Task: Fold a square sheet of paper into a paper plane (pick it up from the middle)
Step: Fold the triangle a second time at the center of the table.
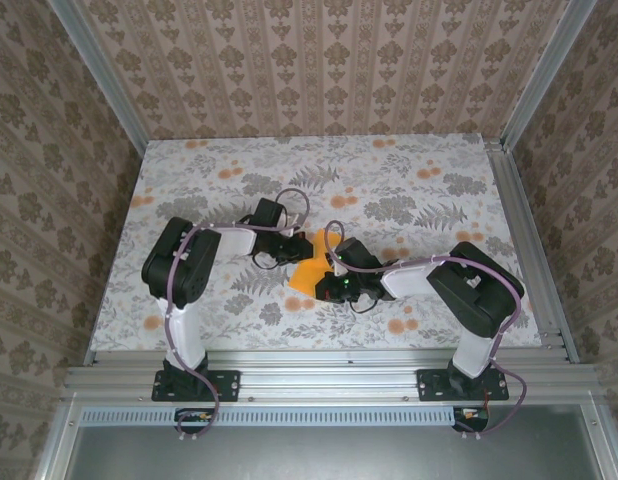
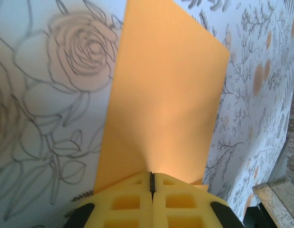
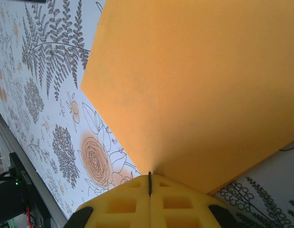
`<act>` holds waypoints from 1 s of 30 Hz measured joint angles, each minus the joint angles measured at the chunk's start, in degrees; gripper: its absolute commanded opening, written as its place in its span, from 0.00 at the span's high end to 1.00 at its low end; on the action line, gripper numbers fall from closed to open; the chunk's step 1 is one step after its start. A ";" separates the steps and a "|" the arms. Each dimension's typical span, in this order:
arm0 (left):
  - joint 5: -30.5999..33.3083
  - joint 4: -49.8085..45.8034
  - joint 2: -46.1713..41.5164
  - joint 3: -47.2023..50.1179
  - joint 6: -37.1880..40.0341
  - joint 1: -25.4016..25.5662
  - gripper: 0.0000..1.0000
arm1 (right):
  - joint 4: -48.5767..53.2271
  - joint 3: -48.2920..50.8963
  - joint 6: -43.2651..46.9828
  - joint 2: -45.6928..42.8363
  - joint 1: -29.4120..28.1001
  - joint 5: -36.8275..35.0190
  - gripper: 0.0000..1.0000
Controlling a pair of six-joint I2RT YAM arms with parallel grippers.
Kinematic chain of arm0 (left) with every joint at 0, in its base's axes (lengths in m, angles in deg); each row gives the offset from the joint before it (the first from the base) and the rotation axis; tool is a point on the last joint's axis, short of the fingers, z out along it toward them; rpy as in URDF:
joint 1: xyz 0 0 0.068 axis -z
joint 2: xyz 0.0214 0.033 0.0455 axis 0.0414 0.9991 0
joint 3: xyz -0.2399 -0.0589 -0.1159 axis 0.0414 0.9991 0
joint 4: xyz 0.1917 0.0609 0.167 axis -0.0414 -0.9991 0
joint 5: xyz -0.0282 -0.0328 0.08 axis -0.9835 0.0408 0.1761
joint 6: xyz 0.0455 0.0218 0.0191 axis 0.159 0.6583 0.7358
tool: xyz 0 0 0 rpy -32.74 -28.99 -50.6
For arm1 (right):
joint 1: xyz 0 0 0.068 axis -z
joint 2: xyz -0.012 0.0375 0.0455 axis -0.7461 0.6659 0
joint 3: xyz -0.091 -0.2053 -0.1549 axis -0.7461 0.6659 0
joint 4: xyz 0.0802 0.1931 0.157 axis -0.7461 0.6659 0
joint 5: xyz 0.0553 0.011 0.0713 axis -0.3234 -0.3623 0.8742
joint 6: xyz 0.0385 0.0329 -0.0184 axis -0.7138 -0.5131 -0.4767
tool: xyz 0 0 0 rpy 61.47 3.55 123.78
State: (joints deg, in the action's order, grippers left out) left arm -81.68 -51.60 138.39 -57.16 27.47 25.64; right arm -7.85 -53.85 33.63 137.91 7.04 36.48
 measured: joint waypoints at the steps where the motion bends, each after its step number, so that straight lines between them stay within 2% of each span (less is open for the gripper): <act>1: -0.24 -0.52 0.31 -0.48 0.17 -0.17 0.97 | 0.02 0.00 0.02 0.00 0.00 -0.04 0.93; 9: -1.62 -3.80 1.97 -3.39 2.12 -1.38 0.97 | 0.09 0.24 0.02 -0.42 -0.11 -0.85 0.93; 16: 1.16 -4.66 2.78 -6.12 3.74 -4.48 0.97 | 1.70 0.37 0.04 -1.29 -0.11 -1.25 0.93; 23: 1.57 -4.70 2.12 -5.99 3.80 -4.85 0.94 | 5.70 0.37 0.15 -3.23 -0.37 -1.31 0.90; 26: 1.62 -5.14 -0.20 -5.20 3.80 -4.85 0.87 | 8.87 0.37 0.74 -4.57 -0.48 -1.64 0.86; 30: 3.06 -6.99 -6.51 -3.45 4.46 -4.50 0.72 | 12.96 0.24 1.40 -7.69 -0.46 -2.25 0.81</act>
State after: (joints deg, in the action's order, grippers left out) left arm -78.62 -58.59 131.87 -60.61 31.93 21.13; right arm 5.11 -53.61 35.02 130.21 6.58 34.23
